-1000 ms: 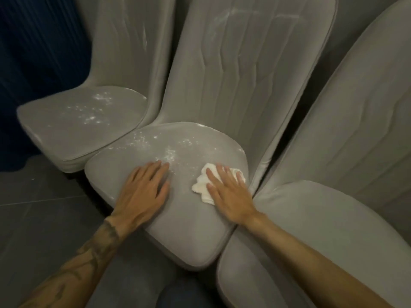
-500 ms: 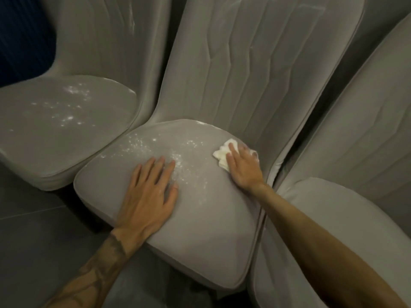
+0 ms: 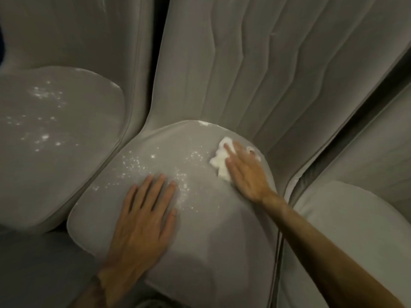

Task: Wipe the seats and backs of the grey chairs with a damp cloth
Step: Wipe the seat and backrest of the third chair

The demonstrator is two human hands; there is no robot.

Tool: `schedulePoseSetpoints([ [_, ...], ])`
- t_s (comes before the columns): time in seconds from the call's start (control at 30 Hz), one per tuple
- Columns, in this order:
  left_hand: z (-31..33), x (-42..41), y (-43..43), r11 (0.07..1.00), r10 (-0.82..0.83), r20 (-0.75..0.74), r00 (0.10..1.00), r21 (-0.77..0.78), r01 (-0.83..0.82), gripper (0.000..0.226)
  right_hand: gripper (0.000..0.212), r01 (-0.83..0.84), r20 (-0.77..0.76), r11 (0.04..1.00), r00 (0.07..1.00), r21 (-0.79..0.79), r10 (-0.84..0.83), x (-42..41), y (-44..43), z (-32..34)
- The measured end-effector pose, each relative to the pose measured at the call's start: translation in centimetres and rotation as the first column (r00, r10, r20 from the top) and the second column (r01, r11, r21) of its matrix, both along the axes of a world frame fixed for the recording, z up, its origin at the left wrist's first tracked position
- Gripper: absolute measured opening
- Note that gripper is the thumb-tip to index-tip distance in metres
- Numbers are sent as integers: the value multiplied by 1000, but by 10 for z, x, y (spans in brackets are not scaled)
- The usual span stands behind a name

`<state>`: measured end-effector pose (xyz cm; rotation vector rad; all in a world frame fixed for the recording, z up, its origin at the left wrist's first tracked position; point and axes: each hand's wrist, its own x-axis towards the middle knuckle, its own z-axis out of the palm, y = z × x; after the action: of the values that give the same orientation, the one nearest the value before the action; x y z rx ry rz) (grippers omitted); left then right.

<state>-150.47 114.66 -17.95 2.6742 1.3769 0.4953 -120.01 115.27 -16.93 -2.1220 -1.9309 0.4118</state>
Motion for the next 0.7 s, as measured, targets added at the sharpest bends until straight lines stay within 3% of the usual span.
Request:
schedulePoseSetpoints([
  [0.1,1,-11,18,999,-47,-3,999,21,47,54,54,-93,-20,994,996,-55,92,4,-4,4],
  [0.3,-5,-37,35,991,-133,-29,991,17,134,58,53,132,96,990,987,-50,-127,12,29,3],
  [0.47,-16,-46,44,980,-192,-31,981,42,193,61,52,97,81,995,992,18,-98,-3,-13,0],
  [0.6,-15,-49,39,977,-205,13,979,64,204,62,49,337,93,934,933,116,-348,-20,-34,5],
  [0.7,-11,-50,37,979,-194,26,981,67,192,62,49,399,142,900,894,175,-424,-46,-52,-7],
])
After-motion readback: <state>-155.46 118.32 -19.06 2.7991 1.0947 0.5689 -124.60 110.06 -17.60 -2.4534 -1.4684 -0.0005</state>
